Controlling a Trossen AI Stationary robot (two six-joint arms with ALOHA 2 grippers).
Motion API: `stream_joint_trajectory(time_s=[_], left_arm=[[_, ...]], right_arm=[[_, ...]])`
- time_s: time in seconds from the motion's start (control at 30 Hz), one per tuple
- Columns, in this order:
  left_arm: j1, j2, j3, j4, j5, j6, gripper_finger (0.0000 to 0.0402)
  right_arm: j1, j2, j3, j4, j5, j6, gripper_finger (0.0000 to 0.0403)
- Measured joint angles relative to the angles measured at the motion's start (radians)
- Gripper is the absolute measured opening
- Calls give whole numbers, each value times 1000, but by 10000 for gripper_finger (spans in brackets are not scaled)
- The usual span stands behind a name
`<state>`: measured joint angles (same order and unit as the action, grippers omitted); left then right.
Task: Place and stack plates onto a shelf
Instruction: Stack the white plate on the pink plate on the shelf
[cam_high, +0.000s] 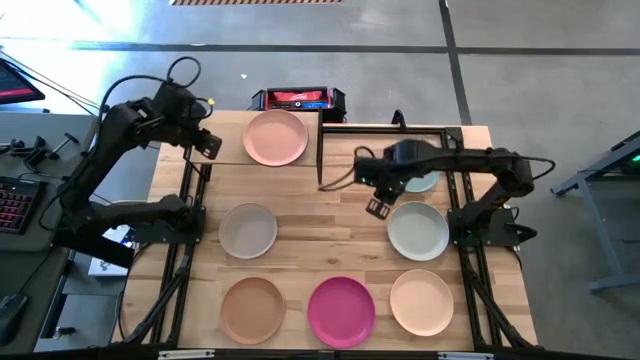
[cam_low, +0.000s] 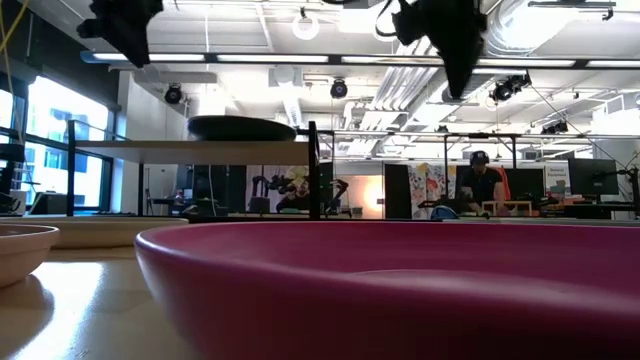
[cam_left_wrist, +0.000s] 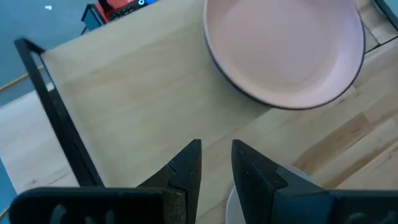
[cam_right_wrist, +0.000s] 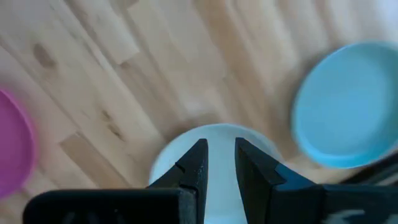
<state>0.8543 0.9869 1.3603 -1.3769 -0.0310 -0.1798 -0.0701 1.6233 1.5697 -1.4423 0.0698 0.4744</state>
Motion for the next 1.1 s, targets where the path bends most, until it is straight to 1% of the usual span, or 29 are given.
stream_joint_trajectory(time_s=[0.07,0.17,0.27,0.37,0.47,0.57,0.73,0.93,1.0,1.1], left_arm=[[0,-21,-14,0,0,-2,78],[0,-47,-34,4,0,-2,78],[0,-60,-59,5,0,-7,78],[0,-65,-81,2,1,-28,78],[0,-65,-91,2,1,-29,78],[0,-65,-94,2,3,-29,78],[1,-65,-94,3,3,-29,78],[1,-65,-94,3,3,-28,78],[1,-65,-94,3,2,-28,78],[1,-65,-94,3,2,-28,78]], right_arm=[[17,-27,-76,64,-26,60,60],[36,-66,-168,135,-37,177,60],[51,-86,-240,165,-36,309,60],[66,-93,-295,169,-36,407,60],[86,-93,-344,184,-47,451,60],[111,-92,-388,247,-57,469,66],[137,-92,-448,355,-78,516,101],[165,-91,-530,436,-49,634,156],[171,-91,-564,460,-54,666,166],[182,-91,-615,527,-68,700,171]])
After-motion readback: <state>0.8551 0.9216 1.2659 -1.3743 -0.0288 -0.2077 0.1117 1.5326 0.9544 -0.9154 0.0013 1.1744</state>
